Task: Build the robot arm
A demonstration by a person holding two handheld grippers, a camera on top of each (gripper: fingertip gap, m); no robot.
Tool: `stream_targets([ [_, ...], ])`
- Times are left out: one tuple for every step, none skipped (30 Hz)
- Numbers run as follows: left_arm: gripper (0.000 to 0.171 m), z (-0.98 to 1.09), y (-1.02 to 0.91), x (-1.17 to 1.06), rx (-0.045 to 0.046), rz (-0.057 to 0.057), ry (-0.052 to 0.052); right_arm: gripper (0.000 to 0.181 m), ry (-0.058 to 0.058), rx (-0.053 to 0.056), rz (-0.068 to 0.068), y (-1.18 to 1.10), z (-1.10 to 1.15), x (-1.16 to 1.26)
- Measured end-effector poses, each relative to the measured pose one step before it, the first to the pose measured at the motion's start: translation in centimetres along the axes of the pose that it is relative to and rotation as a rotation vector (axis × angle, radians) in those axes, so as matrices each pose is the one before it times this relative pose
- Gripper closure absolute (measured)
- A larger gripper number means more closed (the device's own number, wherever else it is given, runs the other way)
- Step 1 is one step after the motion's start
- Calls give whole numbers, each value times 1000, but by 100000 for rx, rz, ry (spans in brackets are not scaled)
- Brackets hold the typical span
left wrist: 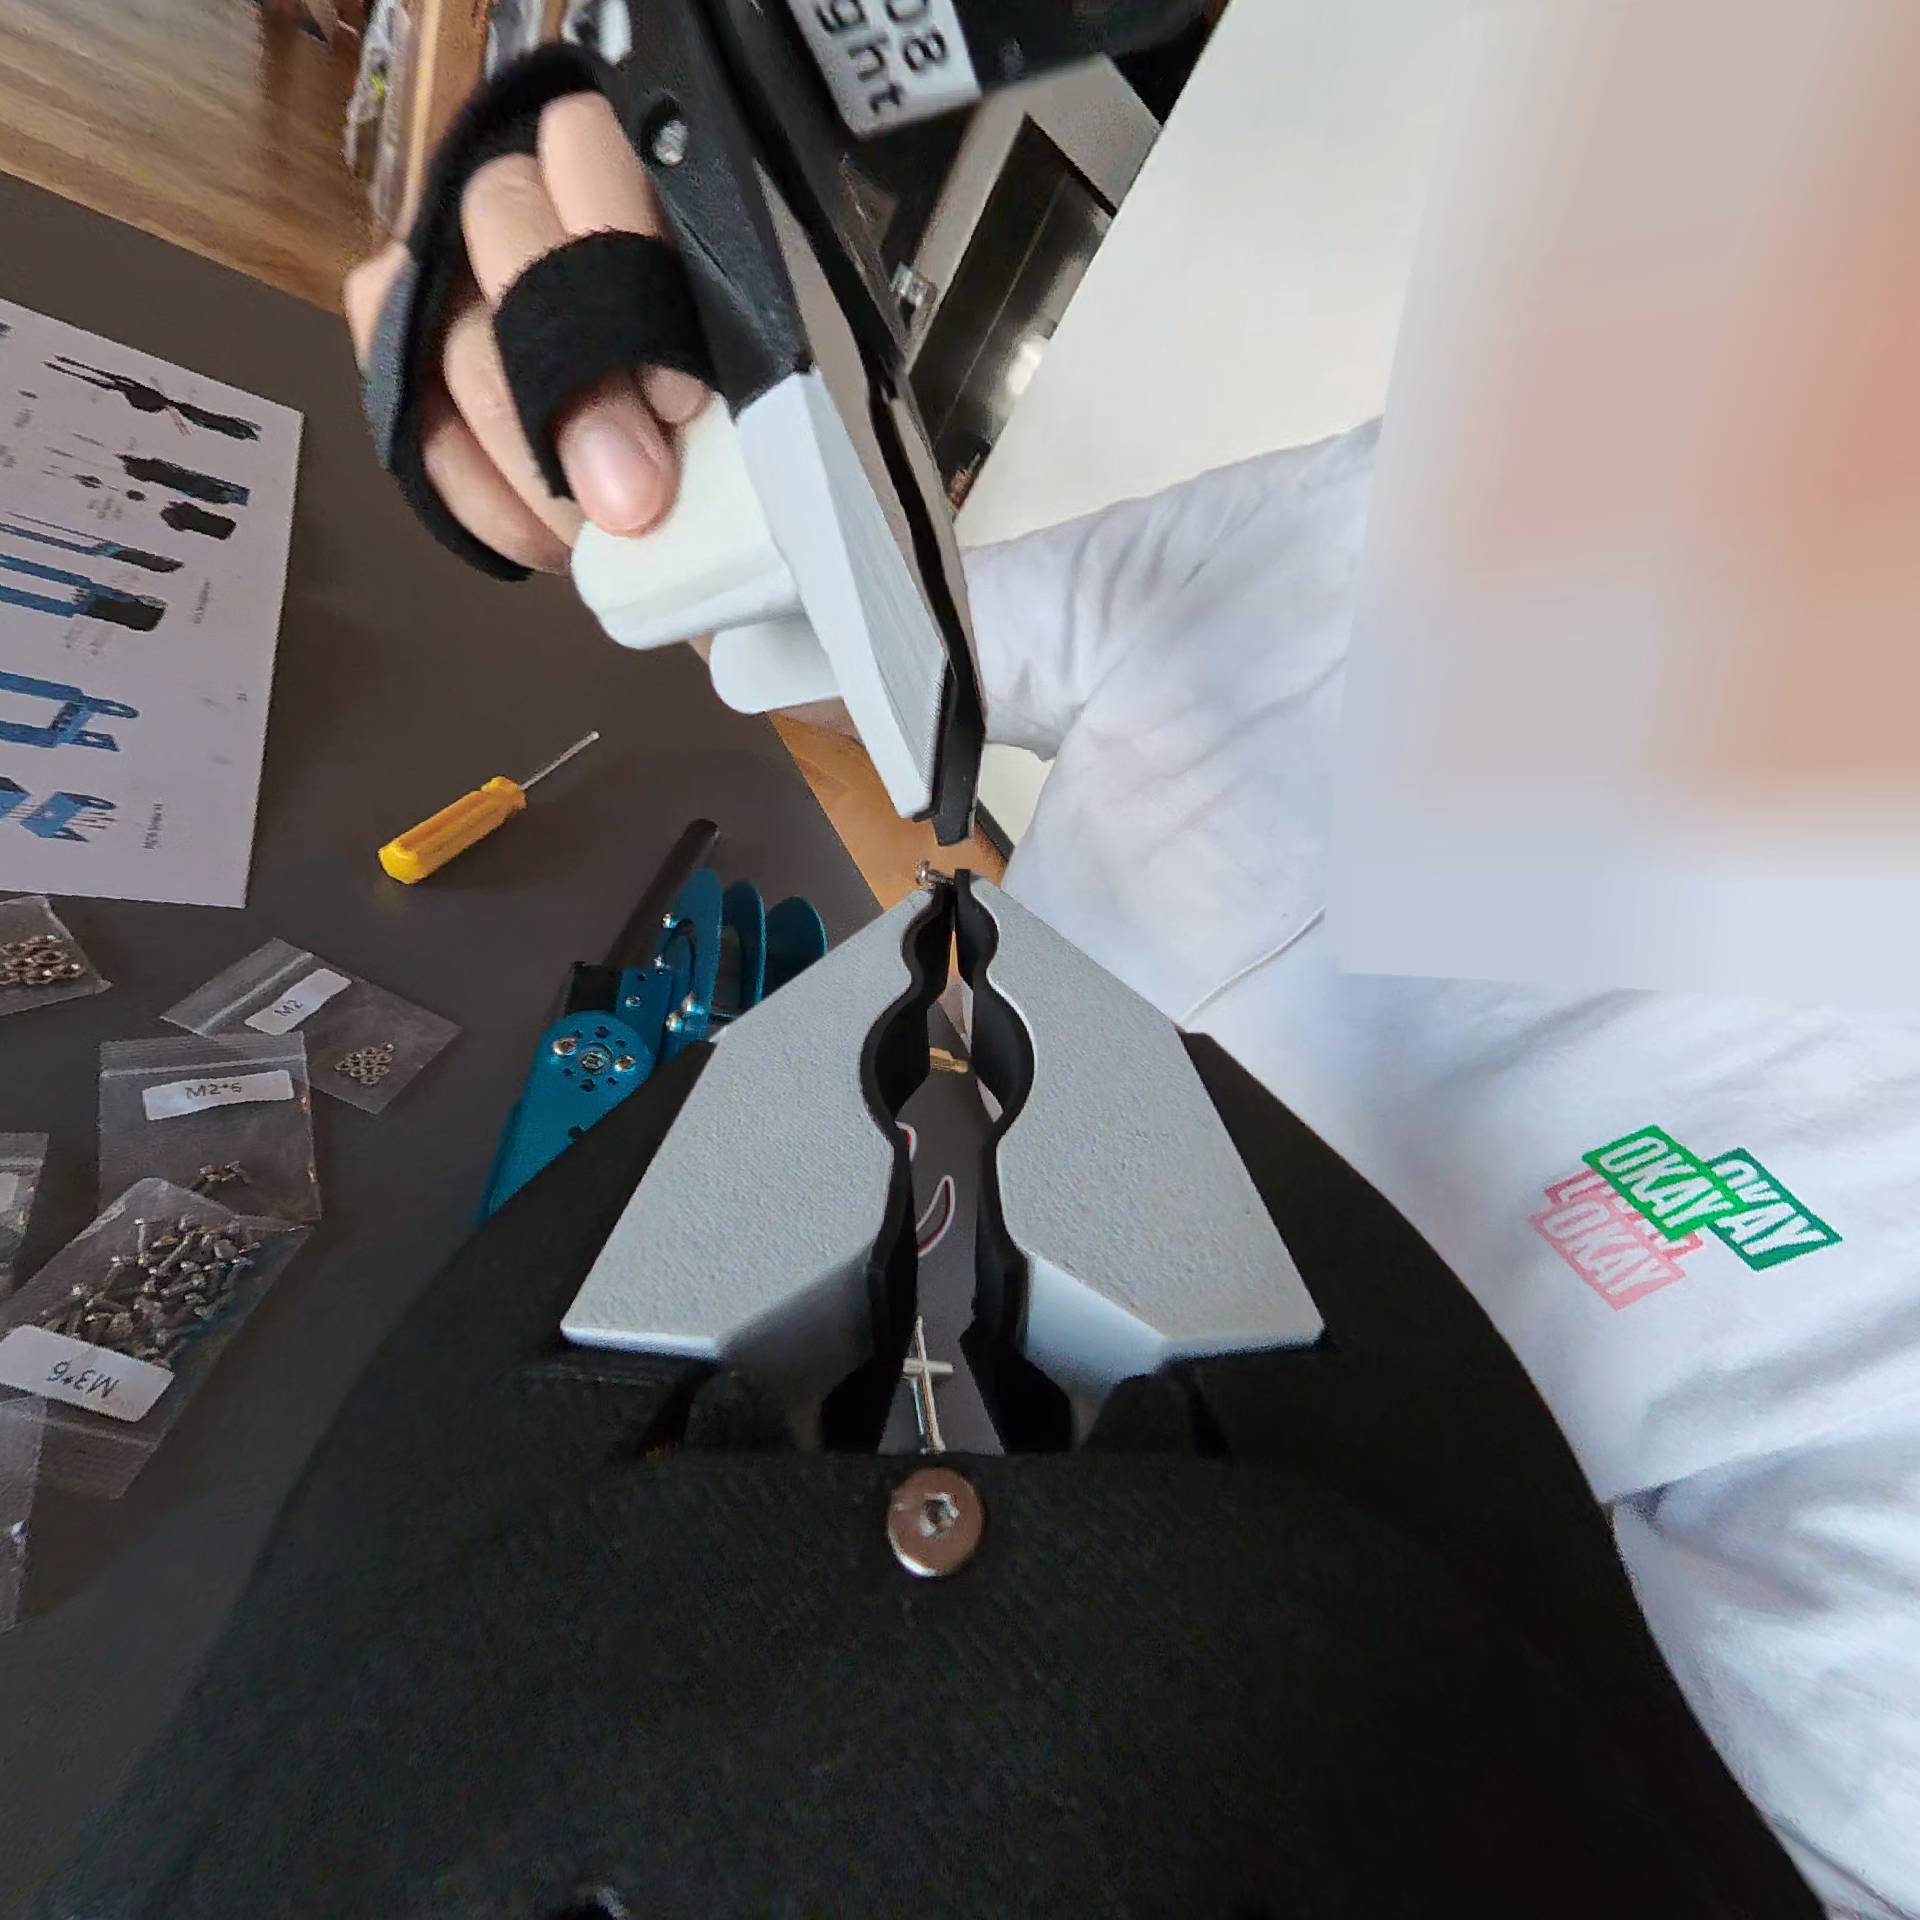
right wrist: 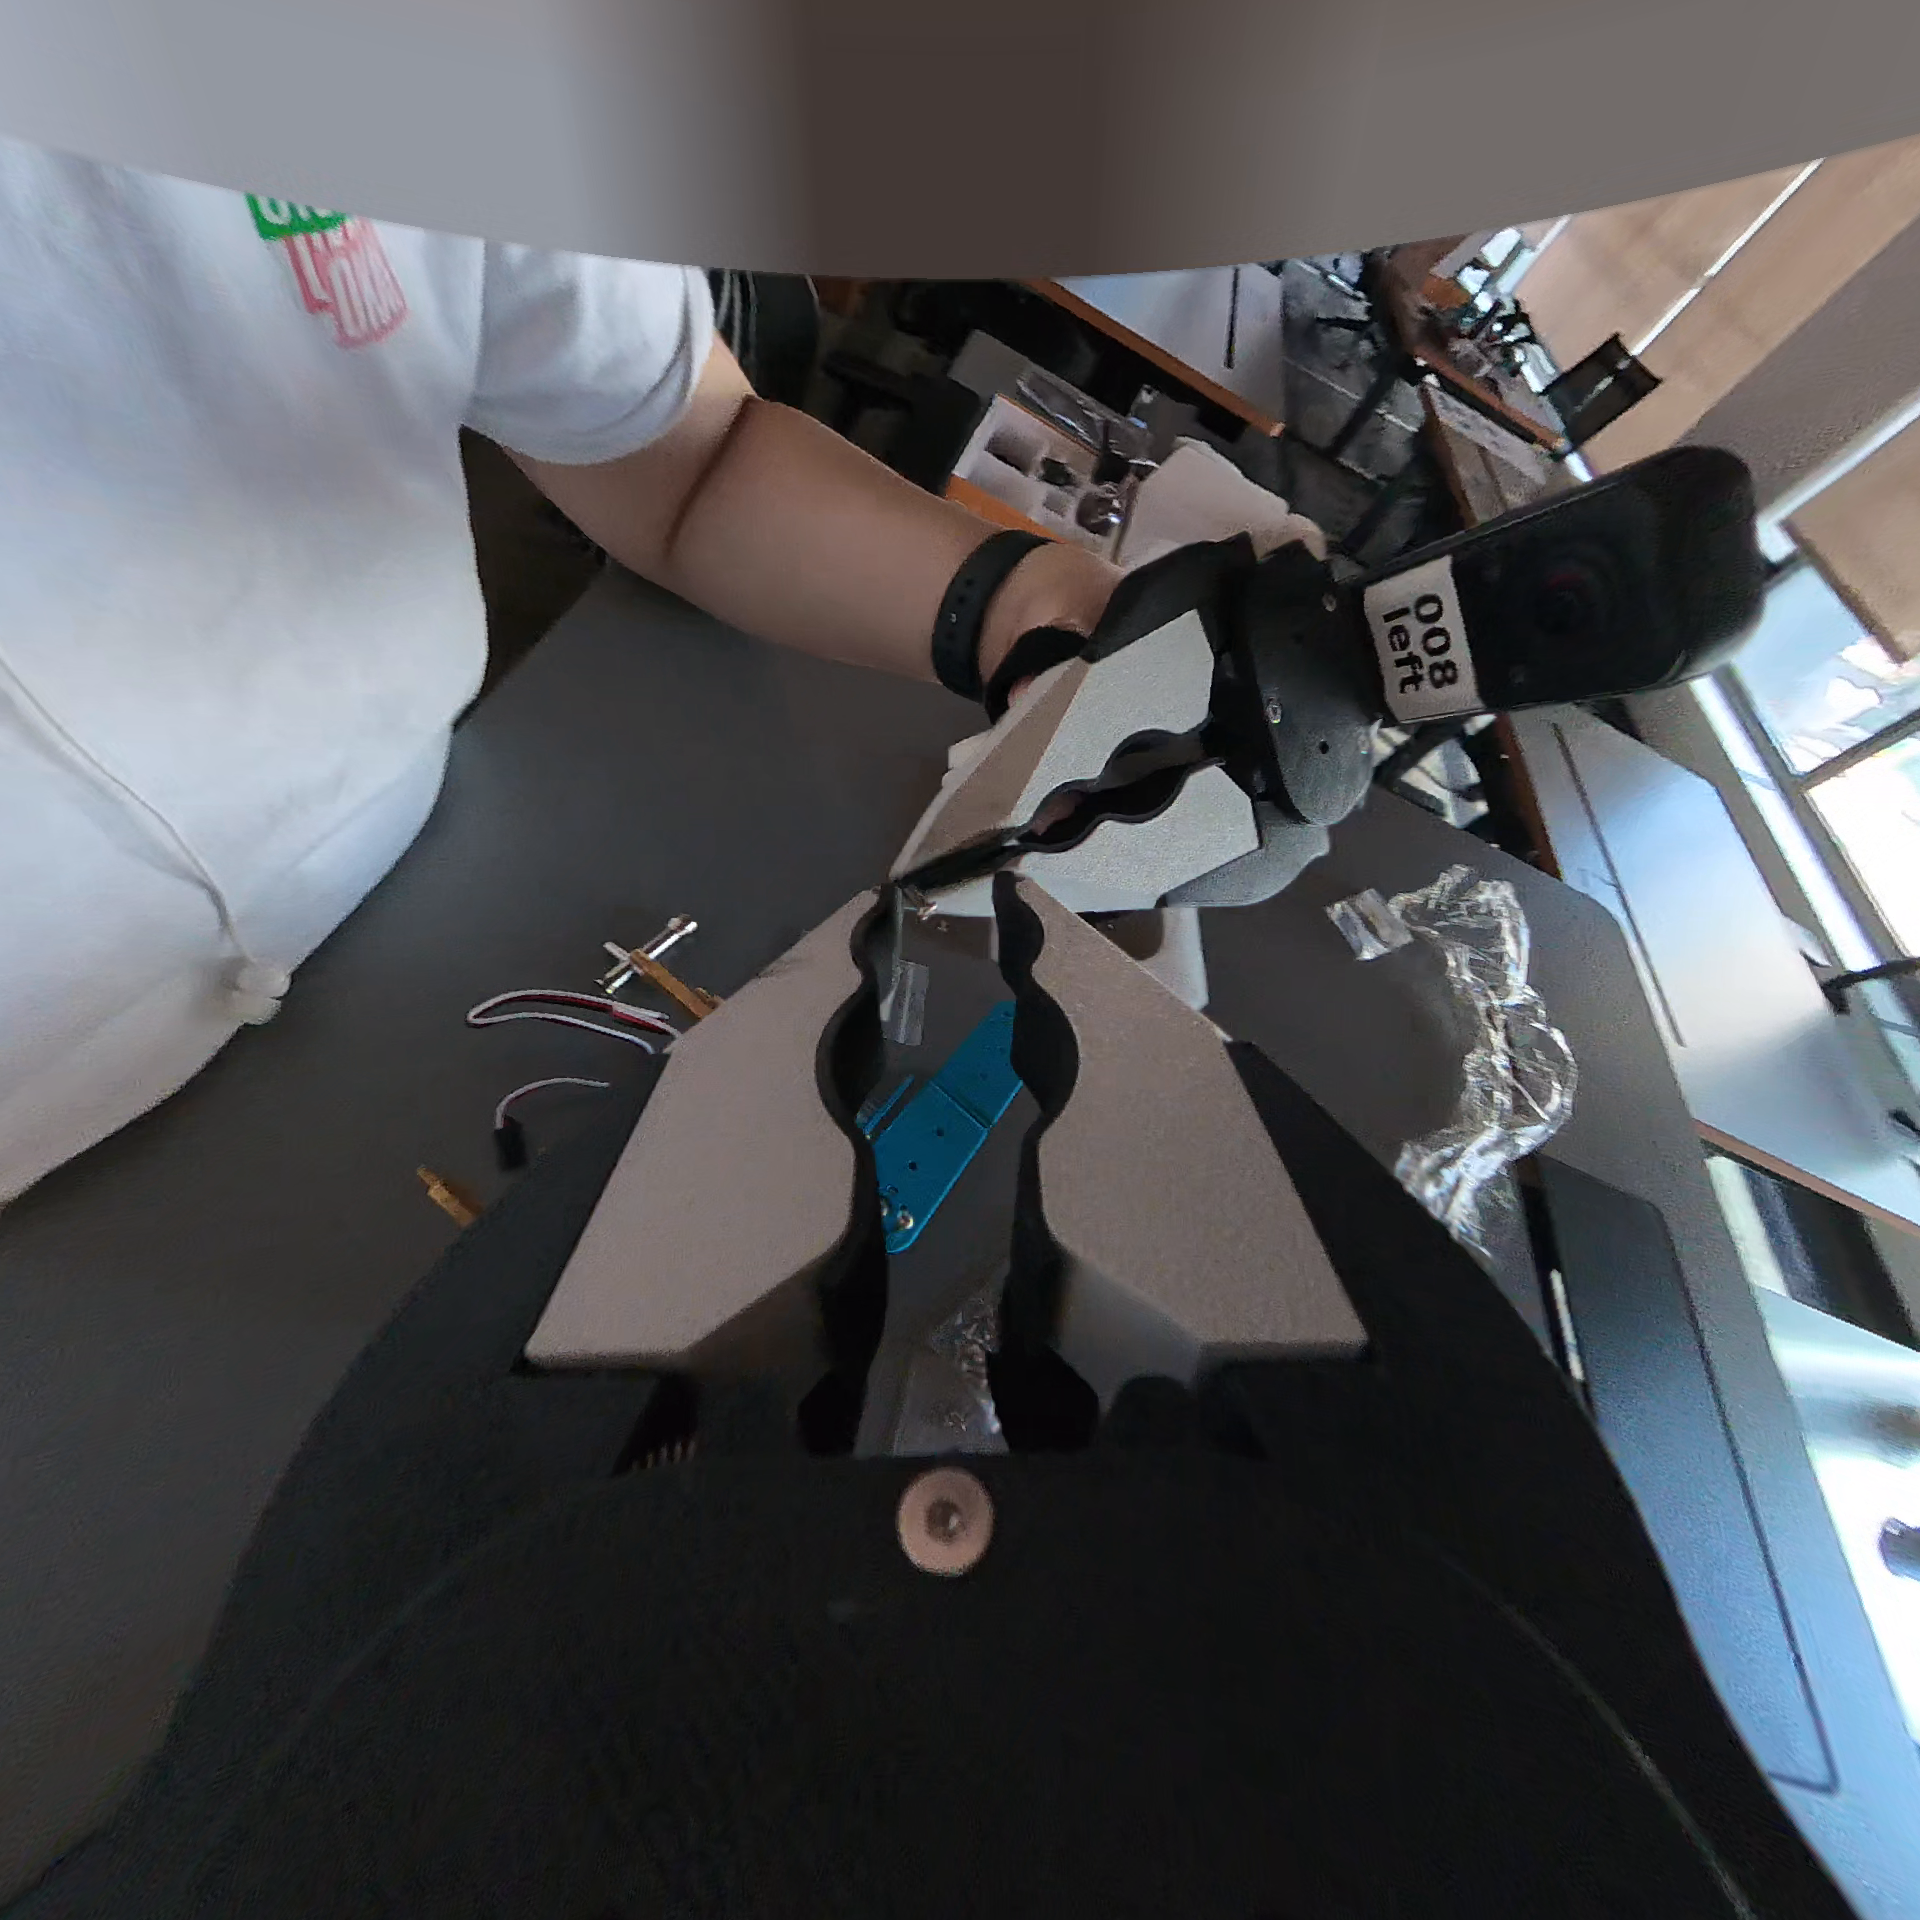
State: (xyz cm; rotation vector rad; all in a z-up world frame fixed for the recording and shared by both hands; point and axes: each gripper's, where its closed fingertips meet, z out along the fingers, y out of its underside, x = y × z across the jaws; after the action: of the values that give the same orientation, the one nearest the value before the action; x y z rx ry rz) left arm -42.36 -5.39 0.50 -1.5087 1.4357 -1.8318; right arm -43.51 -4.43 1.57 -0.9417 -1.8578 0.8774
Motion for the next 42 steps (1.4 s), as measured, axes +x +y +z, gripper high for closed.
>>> stream_targets([
  [171, 185, 202, 235, -1137, 292, 1397, 164, -3794, 2334, 1885, -186, -22, -178],
  [171, 139, 121, 167, -661, 351, 922, 164, -4842, 2818, 2576, -252, -62, -342],
  [171, 104, 1, 125, 10, 755, 548, 163, -4105, 2187, 2916, -158, -49, -231],
  [171, 108, -46, 307, 392, 1067, 1656, 164, -3430, 1801, 1799, -83, -35, -207],
  [171, 88, -117, 306, 686, 890, 1543, 164, -2492, 2066, 551, -128, 8, -163],
  [171, 89, -157, 192, 829, 632, 852, 164, -1265, 2037, -516, -162, 31, -68],
  [171, 89, -112, 264, 495, 432, 1278, 166, -2442, 1633, -500, -150, 82, -295],
  [171, 88, -42, 331, 115, 457, 1685, 166, -2675, 345, 340, -32, 132, -344],
  [171, 88, 4, 122, -193, 484, 310, 166, -1199, -14, -81, -17, 156, -148],
  [171, 89, 38, 68, -420, 440, 11, 166, -916, -587, -987, 75, 180, -133],
  [171, 94, 27, 225, -299, 506, 1075, 166, -853, -694, -754, 86, 171, -101],
  [171, 67, -35, 214, 198, 385, 1022, 166, -1404, 87, -201, 7, 149, -152],
  [171, 46, -53, 100, 123, 128, 470, 166, -1995, 950, 380, -104, 138, -195],
  [171, 38, -21, 81, -33, 189, 226, 168, -1328, 1019, 406, -106, 91, -49],
  [171, 23, -46, 87, 181, 319, 284, 170, -1020, 1576, 33, -142, 26, -5],
  [171, 7, -62, 136, 343, 221, 650, 173, -1428, 2074, 132, -196, -29, -73],
  [171, 6, -30, 36, 132, 46, 129, 174, -303, 1973, 382, -209, -33, 119],
  [171, 17, 16, 0, -120, 163, -69, 174, -56, 998, 387, -52, -5, 150],
  [171, 24, -6, 68, 18, 196, 310, 174, -728, 446, 431, 14, 38, 15],
  [171, 2, -55, 40, 343, 37, 255, 174, -659, 739, 213, -46, 55, -8],
  [171, 2, -10, 89, 153, -97, 582, 174, -663, 1135, 169, -126, 43, -26],
  [171, 1, -17, 19, 95, -62, 155, 174, -786, 709, 562, -79, 33, -50],
  [171, -19, -19, -26, 166, 109, -191, 175, -271, 571, 420, -80, 9, 15],
  [171, -32, -21, 4, 170, 57, 14, 178, 232, 170, -51, -14, -5, 72],
  [171, -10, -17, 47, 92, 6, 236, 178, -35, 147, 209, -12, 1, 23],
  [171, -9, 3, 41, -63, 213, 159, 178, -261, 168, 499, -5, 14, -10],
  [171, 9, 31, 20, -282, 317, -55, 178, -200, 50, 476, 27, 24, -3],
  [171, 32, 17, 34, -77, 209, 93, 178, -418, -3, 485, 18, 28, -62],
  [171, 26, -10, 48, 4, 104, 212, 178, -70, 123, 413, -28, 14, -31],
  [171, -10, 1, 15, 50, 16, 160, 178, 261, 83, 33, -31, 12, -22],
  [171, -50, 3, -26, 76, -3, -66, 178, 710, -298, -334, -7, -4, 19],
  [171, -124, -6, -76, 227, -264, -401, 178, 1432, -914, -470, 45, -17, 101],
  [171, -197, 27, -192, 77, -891, -1068, 178, 1983, -1341, -751, 75, -57, 137],
  [171, -261, 8, -348, 89, -1356, -2138, 178, 2305, -1570, -1297, 70, -93, 118],
  [160, -284, -120, -446, 853, -1816, -2726, 178, 3781, -2330, -1790, 156, -133, 284],
  [153, -314, -236, -340, 1423, -1728, -2059, 178, 4895, -3229, -2668, 215, -154, 358],
  [153, -322, -269, -381, 1554, -1285, -2295, 178, 4921, -2316, -3087, 6, -205, 285],
  [153, -324, -212, -613, 1042, -1154, -3883, 178, 7536, -3130, -3338, 63, -289, 662],
  [153, -273, -234, -577, 927, -705, -3776, 178, 7589, -4495, -4945, 228, -341, 603],
  [152, -227, -313, -463, 1470, -499, -3209, 178, 8546, -3874, -5637, 92, -418, 698],
  [151, -163, -343, -385, 1613, -370, -2905, 178, 10100, -5771, -5765, 366, -462, 991],
  [150, -94, -385, -202, 1846, -167, -1841, 178, 6380, -5492, -6626, 360, -396, 434],
])
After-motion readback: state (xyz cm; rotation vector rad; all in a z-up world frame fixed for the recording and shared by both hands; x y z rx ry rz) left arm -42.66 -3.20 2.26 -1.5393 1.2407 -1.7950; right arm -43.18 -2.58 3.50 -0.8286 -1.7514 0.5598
